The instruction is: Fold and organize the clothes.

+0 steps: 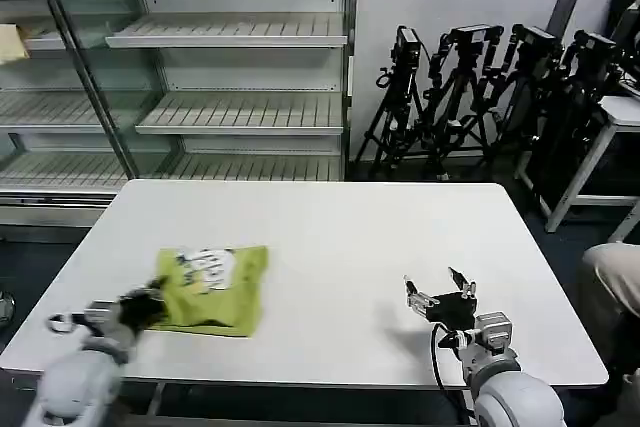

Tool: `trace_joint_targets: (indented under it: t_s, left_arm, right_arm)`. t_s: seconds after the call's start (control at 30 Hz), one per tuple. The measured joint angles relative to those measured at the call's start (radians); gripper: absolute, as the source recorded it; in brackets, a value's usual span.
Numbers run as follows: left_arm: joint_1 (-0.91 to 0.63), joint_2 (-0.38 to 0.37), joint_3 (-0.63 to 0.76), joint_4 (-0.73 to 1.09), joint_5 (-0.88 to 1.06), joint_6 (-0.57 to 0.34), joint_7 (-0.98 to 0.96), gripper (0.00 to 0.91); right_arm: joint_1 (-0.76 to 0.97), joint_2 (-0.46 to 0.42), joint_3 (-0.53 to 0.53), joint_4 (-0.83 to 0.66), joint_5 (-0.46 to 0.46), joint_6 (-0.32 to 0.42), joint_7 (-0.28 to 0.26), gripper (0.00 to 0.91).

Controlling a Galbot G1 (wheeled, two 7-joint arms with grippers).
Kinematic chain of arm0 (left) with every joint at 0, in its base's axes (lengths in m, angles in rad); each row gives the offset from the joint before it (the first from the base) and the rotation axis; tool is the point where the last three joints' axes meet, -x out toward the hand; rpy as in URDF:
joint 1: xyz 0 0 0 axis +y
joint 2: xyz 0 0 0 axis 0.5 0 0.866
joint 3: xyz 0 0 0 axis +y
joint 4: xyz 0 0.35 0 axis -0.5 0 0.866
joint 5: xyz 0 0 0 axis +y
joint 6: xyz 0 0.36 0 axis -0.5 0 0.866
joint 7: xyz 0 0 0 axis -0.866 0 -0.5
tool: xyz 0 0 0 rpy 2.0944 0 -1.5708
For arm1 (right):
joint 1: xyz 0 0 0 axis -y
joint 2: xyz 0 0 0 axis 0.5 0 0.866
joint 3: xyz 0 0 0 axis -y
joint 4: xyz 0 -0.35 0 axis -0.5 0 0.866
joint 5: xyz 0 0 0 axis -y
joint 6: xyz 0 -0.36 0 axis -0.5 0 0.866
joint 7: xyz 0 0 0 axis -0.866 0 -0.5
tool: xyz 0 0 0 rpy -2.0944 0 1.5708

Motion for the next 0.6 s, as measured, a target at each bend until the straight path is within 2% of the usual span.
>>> trace_joint_targets:
  t_s: [0.17, 0.3, 0.43, 0.6]
  left_arm:
    - [0.03, 0.127, -0.149, 0.027, 0.016, -0.008, 0.065, 0.01]
    - [0.051, 0.183, -0.224, -0.007, 0.011, 0.003, 0.092, 0.02]
    - [0.072, 0.19, -0.235, -0.105, 0.009, 0.031, 0.093, 0.02]
    - [0.08, 0.137, -0.127, -0.252, 0.053, 0.049, 0.056, 0.02]
  right_arm:
    - [0.001, 0.006, -0.005, -0.001, 0.0, 0.0, -0.002, 0.907]
    - [-0.005, 0.005, 0.002, 0.001, 0.0, 0.002, -0.003, 0.907]
    - [-0.014, -0.002, 0.012, 0.008, 0.001, 0.005, -0.004, 0.907]
    - [-0.024, -0.003, 0.027, 0.016, 0.0, 0.007, -0.004, 0.907]
